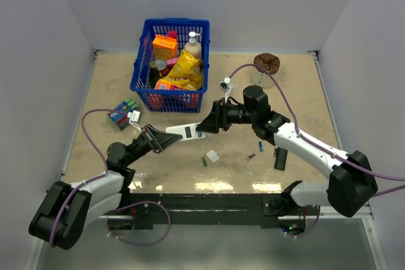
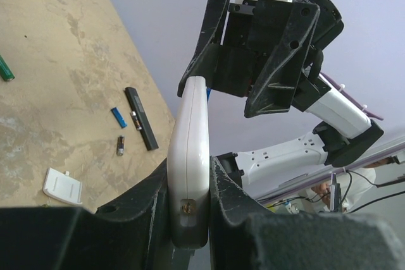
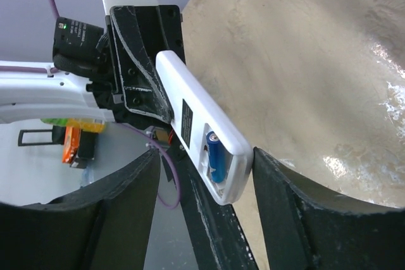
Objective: Load the batteries into the remote control
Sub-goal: Load the battery into the remote control.
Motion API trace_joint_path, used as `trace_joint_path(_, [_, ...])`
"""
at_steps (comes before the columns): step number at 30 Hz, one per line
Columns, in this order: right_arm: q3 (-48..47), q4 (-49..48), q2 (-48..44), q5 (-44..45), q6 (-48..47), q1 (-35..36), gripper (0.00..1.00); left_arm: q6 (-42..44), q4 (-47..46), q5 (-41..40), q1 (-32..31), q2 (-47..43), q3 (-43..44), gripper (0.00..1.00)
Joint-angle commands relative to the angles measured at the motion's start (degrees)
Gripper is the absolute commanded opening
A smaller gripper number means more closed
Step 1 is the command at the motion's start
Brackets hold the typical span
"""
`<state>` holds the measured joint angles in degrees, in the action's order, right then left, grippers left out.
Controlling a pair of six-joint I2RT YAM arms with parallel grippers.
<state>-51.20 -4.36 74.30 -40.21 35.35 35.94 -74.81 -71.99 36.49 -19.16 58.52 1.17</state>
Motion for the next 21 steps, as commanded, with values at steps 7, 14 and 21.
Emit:
trace_joint_path(7, [3.39, -13.91, 1.46, -4.09, 6.3, -0.26, 0.39, -0.78, -36.65, 1.13, 0.09, -1.13, -1.96, 0.0])
trace_joint_path(14, [4.0, -16.82, 2.34, -4.62, 7.98, -0.26, 0.19, -0.78, -36.65, 1.39, 0.09, -1.22, -1.79, 0.0])
trace_joint_path(21, [3.65, -14.72, 2.95, -5.41, 6.05, -0.26, 0.15, -0.61, -36.65, 1.48, 0.08, -1.48, -1.78, 0.0])
